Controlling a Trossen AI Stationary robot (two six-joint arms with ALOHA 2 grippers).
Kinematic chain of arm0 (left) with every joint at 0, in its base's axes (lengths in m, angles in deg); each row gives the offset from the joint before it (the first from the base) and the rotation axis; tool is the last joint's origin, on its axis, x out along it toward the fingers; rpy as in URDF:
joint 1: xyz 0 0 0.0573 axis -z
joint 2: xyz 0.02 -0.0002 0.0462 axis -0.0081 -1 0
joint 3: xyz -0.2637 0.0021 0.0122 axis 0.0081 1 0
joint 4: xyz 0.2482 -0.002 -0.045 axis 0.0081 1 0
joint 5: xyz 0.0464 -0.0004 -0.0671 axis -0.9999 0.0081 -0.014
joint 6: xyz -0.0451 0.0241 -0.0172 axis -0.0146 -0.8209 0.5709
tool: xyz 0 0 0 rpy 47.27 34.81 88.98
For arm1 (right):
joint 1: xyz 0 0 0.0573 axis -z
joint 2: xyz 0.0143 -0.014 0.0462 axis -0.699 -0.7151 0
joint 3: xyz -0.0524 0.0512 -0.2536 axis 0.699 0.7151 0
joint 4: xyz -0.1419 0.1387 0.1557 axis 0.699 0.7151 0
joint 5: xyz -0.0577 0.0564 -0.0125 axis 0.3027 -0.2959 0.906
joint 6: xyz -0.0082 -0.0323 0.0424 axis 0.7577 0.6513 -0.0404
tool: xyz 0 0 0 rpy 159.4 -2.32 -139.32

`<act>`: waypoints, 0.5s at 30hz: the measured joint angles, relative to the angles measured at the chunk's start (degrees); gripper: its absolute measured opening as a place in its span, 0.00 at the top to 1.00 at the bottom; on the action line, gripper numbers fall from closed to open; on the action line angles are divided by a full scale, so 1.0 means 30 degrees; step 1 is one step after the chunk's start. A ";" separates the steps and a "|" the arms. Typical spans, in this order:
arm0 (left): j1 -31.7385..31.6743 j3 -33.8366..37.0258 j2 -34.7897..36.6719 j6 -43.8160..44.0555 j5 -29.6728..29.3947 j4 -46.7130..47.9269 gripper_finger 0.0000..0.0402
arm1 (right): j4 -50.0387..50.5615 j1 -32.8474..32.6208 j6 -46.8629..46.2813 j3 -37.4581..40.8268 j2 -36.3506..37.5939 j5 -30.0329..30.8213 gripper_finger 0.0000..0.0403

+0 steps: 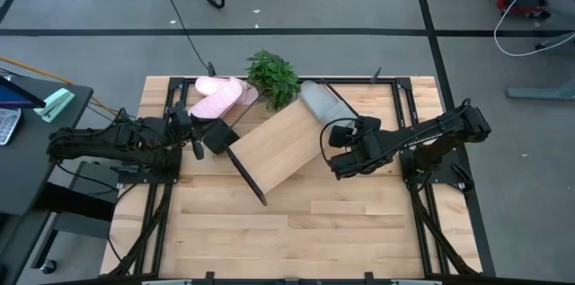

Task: Pick and place slides into the shelf
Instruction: Put the gray slides on the shelf

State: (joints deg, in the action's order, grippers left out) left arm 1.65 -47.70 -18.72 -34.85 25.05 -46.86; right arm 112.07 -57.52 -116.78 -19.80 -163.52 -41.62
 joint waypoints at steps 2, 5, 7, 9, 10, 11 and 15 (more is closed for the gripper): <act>0.0000 0.0000 0.0000 0.0001 0.0007 0.0007 0.94 | -0.0018 0.0000 0.0058 -0.0007 0.0085 -0.0015 0.41; 0.0000 0.0000 0.0000 -0.0003 0.0015 0.0116 0.94 | 0.0000 -0.0066 0.0521 -0.0178 0.0424 -0.0200 0.41; 0.0000 0.0000 0.0000 -0.0003 0.0015 0.0191 0.93 | 0.0055 -0.0115 0.1050 -0.0305 0.0948 -0.0543 0.41; 0.0000 0.0000 0.0000 -0.0028 0.0015 0.0296 0.92 | 0.0019 -0.0313 0.1545 -0.0350 0.1621 -0.0634 0.41; 0.0000 0.0000 0.0000 -0.0119 0.0012 0.0293 0.91 | 0.0078 -0.0421 0.1835 -0.0350 0.1947 -0.0631 0.41; 0.0000 0.0000 0.0000 -0.0170 0.0015 0.0295 0.91 | 0.0104 -0.0495 0.2104 -0.0350 0.2319 -0.0541 0.41; -0.0007 0.0000 -0.0009 -0.1045 0.0296 -0.0063 0.90 | 0.0157 -0.0629 0.4254 -0.0350 0.3920 0.0392 0.41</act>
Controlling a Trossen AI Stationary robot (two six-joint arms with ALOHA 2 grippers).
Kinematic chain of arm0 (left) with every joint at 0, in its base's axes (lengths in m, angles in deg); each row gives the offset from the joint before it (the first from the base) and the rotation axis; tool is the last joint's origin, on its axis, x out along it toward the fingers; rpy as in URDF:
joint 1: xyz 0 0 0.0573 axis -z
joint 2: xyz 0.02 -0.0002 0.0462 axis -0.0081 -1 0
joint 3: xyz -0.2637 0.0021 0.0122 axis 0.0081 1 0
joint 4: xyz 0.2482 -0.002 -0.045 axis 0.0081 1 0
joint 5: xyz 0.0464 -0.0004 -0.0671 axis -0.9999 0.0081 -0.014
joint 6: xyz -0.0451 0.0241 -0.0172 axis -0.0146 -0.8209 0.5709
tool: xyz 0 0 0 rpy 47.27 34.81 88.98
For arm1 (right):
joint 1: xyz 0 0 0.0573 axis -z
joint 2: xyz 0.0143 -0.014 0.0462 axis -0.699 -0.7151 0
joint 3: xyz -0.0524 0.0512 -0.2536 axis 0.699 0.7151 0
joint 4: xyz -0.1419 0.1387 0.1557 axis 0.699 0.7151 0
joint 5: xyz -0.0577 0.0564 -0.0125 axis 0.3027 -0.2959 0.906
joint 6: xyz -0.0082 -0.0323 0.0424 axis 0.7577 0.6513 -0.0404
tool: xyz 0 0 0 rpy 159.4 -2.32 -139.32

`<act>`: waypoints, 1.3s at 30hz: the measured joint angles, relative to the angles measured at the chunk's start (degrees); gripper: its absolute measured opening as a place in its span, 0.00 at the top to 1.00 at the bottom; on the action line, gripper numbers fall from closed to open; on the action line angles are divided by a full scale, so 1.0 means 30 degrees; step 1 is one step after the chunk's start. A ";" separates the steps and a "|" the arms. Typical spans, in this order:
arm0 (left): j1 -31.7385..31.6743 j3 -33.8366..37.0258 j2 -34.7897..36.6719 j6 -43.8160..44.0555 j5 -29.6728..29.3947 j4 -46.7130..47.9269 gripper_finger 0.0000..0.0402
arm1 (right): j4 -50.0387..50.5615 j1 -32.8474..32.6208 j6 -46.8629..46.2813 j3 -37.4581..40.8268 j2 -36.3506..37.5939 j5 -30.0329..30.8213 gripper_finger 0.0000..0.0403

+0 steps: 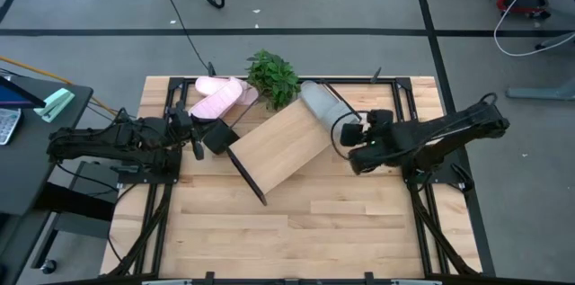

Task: Pick and place slides into the shelf
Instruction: Put the gray slides on the shelf

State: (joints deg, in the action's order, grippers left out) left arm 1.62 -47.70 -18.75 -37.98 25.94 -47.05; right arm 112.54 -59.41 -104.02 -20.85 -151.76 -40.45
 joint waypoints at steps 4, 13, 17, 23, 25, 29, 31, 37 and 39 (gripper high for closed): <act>0.0000 0.0014 -0.0557 -0.1132 0.0564 -0.1729 0.91 | 0.0002 0.0392 0.3615 0.0000 0.1495 0.1299 0.41; -0.0362 0.0000 -0.4356 -0.2549 0.0595 -0.6644 0.92 | 0.0015 0.1342 1.0485 0.0000 0.4100 0.2979 0.41; -0.1275 0.0007 -0.6209 -0.2066 0.0621 -0.7854 0.91 | 0.0036 0.1336 1.1412 0.0000 0.5004 0.2340 0.41; -0.2633 0.0007 -0.7542 -0.0454 0.1336 -0.8167 0.90 | 0.0060 0.1336 1.2685 0.0000 0.5896 0.1036 0.41; -0.2853 0.0007 -0.7633 0.0171 0.1342 -0.8169 0.90 | 0.0058 0.1343 1.2932 0.0000 0.6151 0.0434 0.41; -0.2872 0.0007 -0.7599 0.1443 0.1423 -0.8298 0.90 | 0.0058 0.1338 1.3148 0.0000 0.6523 -0.0766 0.41; -0.2871 0.0007 -0.7579 0.2266 0.2037 -0.8368 0.89 | 0.0066 0.1336 1.3374 0.0000 0.6543 -0.1232 0.41; -0.2871 0.0007 -0.7619 0.4281 0.3880 -0.8329 0.91 | 0.0058 0.1559 1.5329 0.0000 0.6523 -0.1232 0.41; -0.2859 0.0007 -0.7619 0.5038 0.4419 -0.8330 0.91 | 0.0051 0.1802 1.6321 0.0000 0.6558 -0.1220 0.41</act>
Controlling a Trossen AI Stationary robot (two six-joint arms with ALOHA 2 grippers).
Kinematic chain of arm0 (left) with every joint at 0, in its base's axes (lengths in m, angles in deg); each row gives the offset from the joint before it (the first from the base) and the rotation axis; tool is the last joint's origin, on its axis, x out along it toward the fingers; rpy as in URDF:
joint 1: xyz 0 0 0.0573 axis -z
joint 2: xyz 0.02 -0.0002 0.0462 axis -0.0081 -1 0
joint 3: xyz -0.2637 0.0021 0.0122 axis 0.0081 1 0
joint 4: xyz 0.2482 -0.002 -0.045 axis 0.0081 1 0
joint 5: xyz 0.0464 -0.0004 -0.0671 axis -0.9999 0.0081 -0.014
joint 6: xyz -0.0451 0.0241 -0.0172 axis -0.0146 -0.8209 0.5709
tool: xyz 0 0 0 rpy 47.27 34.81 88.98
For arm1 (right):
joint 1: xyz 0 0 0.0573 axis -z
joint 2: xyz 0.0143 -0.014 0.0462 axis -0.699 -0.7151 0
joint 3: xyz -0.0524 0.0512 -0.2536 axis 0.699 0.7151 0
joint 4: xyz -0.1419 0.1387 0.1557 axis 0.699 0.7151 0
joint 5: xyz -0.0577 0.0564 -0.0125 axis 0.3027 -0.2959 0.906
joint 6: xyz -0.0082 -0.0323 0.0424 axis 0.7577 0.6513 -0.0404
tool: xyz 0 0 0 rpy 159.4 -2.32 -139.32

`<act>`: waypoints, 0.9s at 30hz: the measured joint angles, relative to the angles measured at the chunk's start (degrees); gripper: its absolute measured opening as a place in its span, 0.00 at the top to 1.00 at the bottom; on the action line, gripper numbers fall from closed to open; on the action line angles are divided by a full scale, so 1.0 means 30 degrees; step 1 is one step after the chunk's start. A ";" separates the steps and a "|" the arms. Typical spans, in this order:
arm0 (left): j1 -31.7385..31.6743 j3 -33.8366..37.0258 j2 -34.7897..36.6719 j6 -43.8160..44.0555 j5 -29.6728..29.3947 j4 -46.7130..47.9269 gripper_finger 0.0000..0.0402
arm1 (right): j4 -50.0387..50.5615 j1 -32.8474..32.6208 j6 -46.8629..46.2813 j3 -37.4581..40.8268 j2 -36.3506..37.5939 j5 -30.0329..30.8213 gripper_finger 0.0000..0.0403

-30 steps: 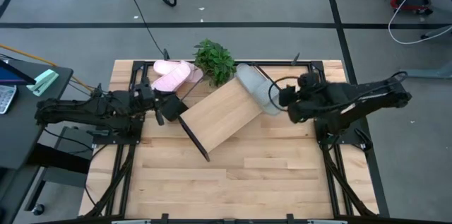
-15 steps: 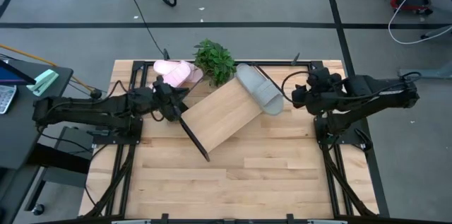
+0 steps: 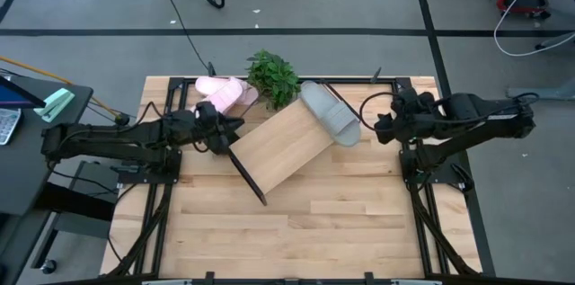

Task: Pick and place slides into the shelf
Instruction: Put the gray slides on the shelf

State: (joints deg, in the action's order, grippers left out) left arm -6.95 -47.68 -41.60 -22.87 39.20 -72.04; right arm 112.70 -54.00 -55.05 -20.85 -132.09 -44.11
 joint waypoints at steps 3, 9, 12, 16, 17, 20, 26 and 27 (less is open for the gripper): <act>0.0105 0.0000 0.0000 0.0767 0.0420 0.0009 0.91 | -0.0046 0.0653 0.1605 0.0000 0.0031 0.0147 0.41; 0.0737 0.0000 0.0000 0.1223 0.0436 -0.1474 0.89 | -0.1093 0.3191 0.6226 0.0007 0.0024 0.0097 0.41; 0.0768 0.0000 0.0000 0.0594 0.0442 -0.2449 0.90 | -0.2628 0.5734 0.9570 0.0007 0.0031 -0.0853 0.41; 0.0761 0.0000 0.0000 -0.0441 0.0030 -0.3150 0.91 | -0.5930 0.9628 1.4144 0.0007 -0.0026 -0.3591 0.41; 0.0754 0.0000 0.0000 -0.0512 -0.0145 -0.3166 0.92 | -0.6857 1.0517 1.5141 0.0007 -0.0055 -0.4522 0.41; 0.0732 0.0000 0.0000 -0.0498 -0.0482 -0.3153 0.92 | -0.9590 1.2908 1.7764 0.0007 -0.0373 -0.7451 0.41; 0.0730 0.0000 0.0000 -0.0285 -0.0715 -0.3146 0.92 | -1.3628 1.6685 1.9630 0.0007 -0.2212 -1.2583 0.41; 0.0732 0.0000 0.0000 -0.0083 -0.0824 -0.3147 0.91 | -1.4181 1.7214 1.9796 0.0007 -0.2726 -1.3709 0.41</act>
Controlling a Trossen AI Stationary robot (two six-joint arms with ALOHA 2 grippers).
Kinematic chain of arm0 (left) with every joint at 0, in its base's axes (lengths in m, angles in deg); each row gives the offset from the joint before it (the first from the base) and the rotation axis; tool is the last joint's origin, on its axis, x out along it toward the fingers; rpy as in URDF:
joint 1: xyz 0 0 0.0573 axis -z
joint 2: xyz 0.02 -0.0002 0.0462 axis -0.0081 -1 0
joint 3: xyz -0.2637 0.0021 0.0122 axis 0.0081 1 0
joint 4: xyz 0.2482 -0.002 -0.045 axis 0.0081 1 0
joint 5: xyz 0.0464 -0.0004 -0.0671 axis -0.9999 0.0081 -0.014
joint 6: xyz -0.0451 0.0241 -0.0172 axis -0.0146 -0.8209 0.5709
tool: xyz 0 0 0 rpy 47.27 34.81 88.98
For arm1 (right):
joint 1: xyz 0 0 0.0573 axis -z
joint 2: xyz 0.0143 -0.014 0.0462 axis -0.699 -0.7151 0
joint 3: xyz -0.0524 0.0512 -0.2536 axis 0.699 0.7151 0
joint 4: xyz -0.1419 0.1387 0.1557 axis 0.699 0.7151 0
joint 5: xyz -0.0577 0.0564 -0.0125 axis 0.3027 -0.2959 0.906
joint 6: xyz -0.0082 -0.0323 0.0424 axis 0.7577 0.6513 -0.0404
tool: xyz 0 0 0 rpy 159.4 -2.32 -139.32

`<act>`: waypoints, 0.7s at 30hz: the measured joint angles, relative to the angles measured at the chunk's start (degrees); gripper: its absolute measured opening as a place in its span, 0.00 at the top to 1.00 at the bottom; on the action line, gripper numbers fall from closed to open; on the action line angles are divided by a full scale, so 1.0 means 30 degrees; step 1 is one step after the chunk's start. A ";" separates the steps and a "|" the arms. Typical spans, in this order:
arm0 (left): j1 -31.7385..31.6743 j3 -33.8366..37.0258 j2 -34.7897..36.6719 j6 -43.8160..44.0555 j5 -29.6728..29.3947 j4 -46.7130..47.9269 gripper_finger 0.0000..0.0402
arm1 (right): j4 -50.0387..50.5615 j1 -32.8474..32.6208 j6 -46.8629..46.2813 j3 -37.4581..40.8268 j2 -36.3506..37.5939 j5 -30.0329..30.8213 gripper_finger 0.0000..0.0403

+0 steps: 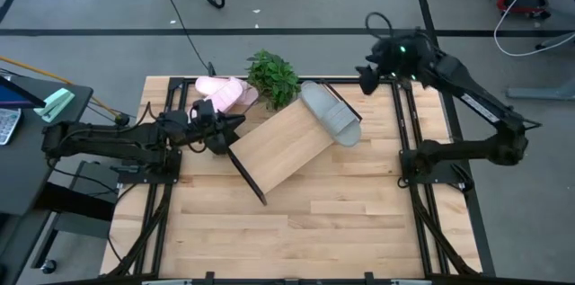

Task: Pick and place slides into the shelf
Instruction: Put the gray slides on the shelf

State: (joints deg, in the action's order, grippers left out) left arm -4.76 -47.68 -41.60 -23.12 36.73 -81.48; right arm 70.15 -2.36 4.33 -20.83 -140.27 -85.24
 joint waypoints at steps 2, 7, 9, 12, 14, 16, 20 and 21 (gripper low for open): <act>-0.0007 0.0000 0.0000 0.0088 -0.0125 0.0001 0.91 | -0.0875 0.0994 0.0043 0.0000 -0.1182 -0.2511 0.41; -0.0007 0.0000 0.0000 0.0088 -0.0132 0.0008 0.91 | -0.1818 0.3211 0.0017 -0.0372 -0.4502 -0.6786 0.41; 0.0000 0.0000 0.0000 0.0088 -0.0132 0.0008 0.92 | -0.1821 0.3893 -0.0037 -0.1007 -0.5773 -0.7506 0.41; -0.0007 0.0000 0.0000 0.0080 -0.0132 0.0009 0.93 | -0.1485 0.4836 -0.0673 -0.2574 -0.7697 -0.8904 0.41; -0.0007 0.0000 0.0000 0.0070 -0.0136 0.0016 0.93 | -0.0709 0.5336 -0.0974 -0.4087 -0.9042 -0.9778 0.41; -0.0007 0.0000 0.0000 0.0066 -0.0137 0.0021 0.93 | 0.0455 0.5741 -0.1079 -0.5864 -1.0351 -1.0556 0.41; -0.0007 0.0000 0.0000 0.0066 -0.0139 0.0025 0.91 | 0.2991 0.6119 -0.0650 -0.9595 -1.2566 -1.0839 0.41; -0.0007 0.0000 0.0000 0.0068 -0.0139 0.0023 0.91 | 0.3387 0.6115 -0.0507 -1.0335 -1.2995 -1.0751 0.41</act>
State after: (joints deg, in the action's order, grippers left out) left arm -4.78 -47.68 -41.60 -22.91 36.31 -81.41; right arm 80.31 15.99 2.81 -51.83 -179.25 -117.49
